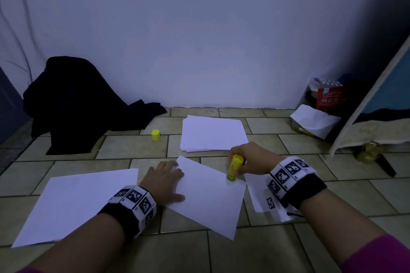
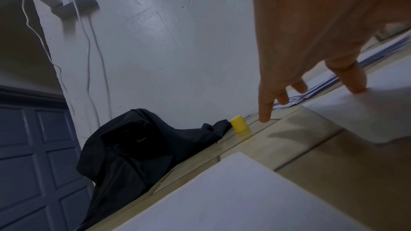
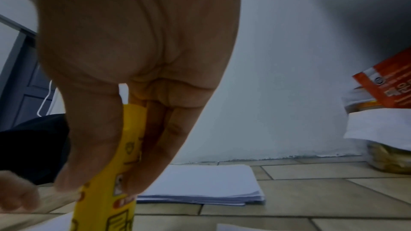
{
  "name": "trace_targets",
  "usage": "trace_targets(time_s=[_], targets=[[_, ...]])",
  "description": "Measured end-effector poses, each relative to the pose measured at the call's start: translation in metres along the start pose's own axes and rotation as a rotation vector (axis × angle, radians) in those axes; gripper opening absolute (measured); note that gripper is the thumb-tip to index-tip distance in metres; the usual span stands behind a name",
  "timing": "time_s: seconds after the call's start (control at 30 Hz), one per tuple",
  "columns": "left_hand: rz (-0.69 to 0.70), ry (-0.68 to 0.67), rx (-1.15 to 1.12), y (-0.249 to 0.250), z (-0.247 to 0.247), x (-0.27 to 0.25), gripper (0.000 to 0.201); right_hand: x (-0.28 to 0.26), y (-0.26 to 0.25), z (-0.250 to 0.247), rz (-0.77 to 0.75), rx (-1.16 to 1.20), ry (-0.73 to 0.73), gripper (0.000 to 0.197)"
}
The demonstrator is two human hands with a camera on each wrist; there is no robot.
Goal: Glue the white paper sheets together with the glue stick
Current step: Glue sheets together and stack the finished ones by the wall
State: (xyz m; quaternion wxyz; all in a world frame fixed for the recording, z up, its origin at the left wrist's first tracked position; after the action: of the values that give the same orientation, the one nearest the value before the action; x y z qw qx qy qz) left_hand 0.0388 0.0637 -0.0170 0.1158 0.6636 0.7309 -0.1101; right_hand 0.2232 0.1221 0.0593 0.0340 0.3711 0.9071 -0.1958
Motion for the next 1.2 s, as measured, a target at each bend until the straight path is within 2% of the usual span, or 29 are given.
trace_targets(time_s=[0.13,0.27,0.3,0.33,0.37,0.43,0.5,0.57,0.63,0.67,0.73,0.83,0.87,0.97,1.03,1.1,1.2], targets=[[0.017,-0.006,-0.017,-0.005,0.000,-0.001,0.052,-0.007,0.010,0.000,0.025,-0.012,-0.044,0.035],[0.037,-0.008,0.001,-0.008,0.001,-0.003,0.063,-0.008,0.018,-0.005,0.060,-0.096,-0.104,0.033],[0.031,-0.006,-0.003,-0.009,0.000,-0.004,0.065,-0.008,0.021,-0.012,0.064,-0.071,-0.055,0.030],[0.023,-0.006,-0.011,-0.010,-0.001,-0.005,0.066,-0.008,0.025,-0.022,0.068,-0.001,0.054,0.025],[0.012,-0.007,-0.022,-0.011,-0.001,-0.007,0.067,-0.009,0.031,-0.035,0.080,0.122,0.211,0.022],[-0.003,-0.006,-0.042,-0.014,0.002,-0.010,0.066,-0.016,0.042,-0.052,0.104,0.550,0.573,0.020],[-0.014,-0.023,-0.037,-0.017,0.010,-0.010,0.067,-0.014,0.044,-0.046,0.110,1.045,0.787,0.014],[-0.032,-0.063,-0.047,-0.021,0.020,-0.007,0.069,0.001,0.036,-0.028,0.127,1.402,0.815,0.004],[-0.032,-0.115,-0.068,-0.022,0.026,-0.007,0.070,0.021,0.025,-0.005,0.154,1.686,0.763,0.009],[-0.028,-0.141,-0.074,-0.022,0.030,-0.007,0.071,0.031,0.018,0.005,0.167,1.744,0.711,0.013],[-0.032,-0.165,-0.059,-0.022,0.036,-0.007,0.074,0.049,0.005,0.024,0.180,1.671,0.588,0.016],[-0.074,-0.159,-0.013,-0.025,0.047,-0.002,0.080,0.078,-0.018,0.039,0.146,1.448,0.446,0.007],[-0.088,-0.162,-0.013,-0.026,0.050,-0.001,0.081,0.088,-0.025,0.039,0.130,1.358,0.427,0.003],[-0.105,-0.176,-0.039,-0.027,0.052,0.002,0.102,0.119,-0.033,0.028,0.128,0.910,0.449,0.015],[-0.099,-0.171,-0.046,-0.026,0.051,0.003,0.107,0.135,-0.043,0.023,0.121,0.585,0.413,0.031],[-0.099,-0.166,-0.054,-0.026,0.051,0.004,0.108,0.148,-0.056,0.023,0.078,0.436,0.385,0.038],[-0.104,-0.157,-0.060,-0.026,0.051,0.004,0.122,0.164,-0.071,0.029,0.021,0.347,0.370,0.041]])
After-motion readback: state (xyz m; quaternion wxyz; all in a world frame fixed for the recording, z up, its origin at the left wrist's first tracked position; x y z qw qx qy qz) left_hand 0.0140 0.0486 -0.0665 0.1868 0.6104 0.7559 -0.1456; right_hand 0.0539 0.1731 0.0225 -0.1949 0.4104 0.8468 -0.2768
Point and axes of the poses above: each hand's wrist, its own x-axis towards the middle knuckle, its own z-axis out of the palm, y = z × x, the point moved 9 cm from there along x, towards the middle knuckle, and after that the axes turned 14 degrees about -z, right-handed, at the moved point
